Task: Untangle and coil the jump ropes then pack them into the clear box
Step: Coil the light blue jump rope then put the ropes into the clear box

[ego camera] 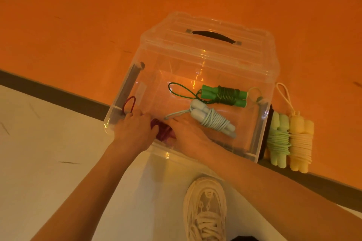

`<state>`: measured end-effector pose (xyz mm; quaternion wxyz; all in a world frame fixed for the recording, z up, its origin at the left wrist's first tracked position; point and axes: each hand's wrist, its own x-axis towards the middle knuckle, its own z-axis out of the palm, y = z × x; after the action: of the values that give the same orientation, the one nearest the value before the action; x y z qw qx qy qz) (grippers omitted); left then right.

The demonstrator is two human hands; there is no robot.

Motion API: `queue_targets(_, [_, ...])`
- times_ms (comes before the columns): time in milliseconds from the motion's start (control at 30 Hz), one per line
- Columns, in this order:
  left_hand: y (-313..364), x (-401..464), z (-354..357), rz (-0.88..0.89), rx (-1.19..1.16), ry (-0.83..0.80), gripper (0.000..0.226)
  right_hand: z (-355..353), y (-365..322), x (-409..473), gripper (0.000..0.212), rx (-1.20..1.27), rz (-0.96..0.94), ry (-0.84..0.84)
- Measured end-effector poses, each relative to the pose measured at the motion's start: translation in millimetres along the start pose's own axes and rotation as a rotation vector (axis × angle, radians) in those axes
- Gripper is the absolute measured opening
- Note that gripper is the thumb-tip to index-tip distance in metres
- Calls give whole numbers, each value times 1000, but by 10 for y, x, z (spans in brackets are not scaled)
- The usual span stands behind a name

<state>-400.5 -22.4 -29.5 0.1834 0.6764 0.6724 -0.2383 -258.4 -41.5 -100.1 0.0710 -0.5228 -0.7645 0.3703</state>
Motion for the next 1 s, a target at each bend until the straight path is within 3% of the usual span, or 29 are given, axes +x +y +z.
queue_targets(233, [500, -134, -189, 156, -168, 124, 44, -595, 187, -642, 25, 131, -14, 149])
queue_targets(367, [944, -195, -289, 285, -261, 201, 44, -871, 431, -1042, 20, 161, 9, 268])
queue_targets(600, [1833, -475, -363, 539, -428, 317, 43, -1207, 893, -1727, 19, 351, 244, 646])
queue_targets(667, [2058, -555, -335, 623, -509, 324, 44, -1221, 1103, -1854, 17, 376, 341, 673])
queue_targets(800, [2454, -696, -180, 709, -698, 188, 51, -1127, 1503, -2004, 22, 347, 549, 631])
queue_targets(1000, [2807, -650, 292, 500, -879, -159, 62, -956, 1793, -1998, 63, 299, 824, 697])
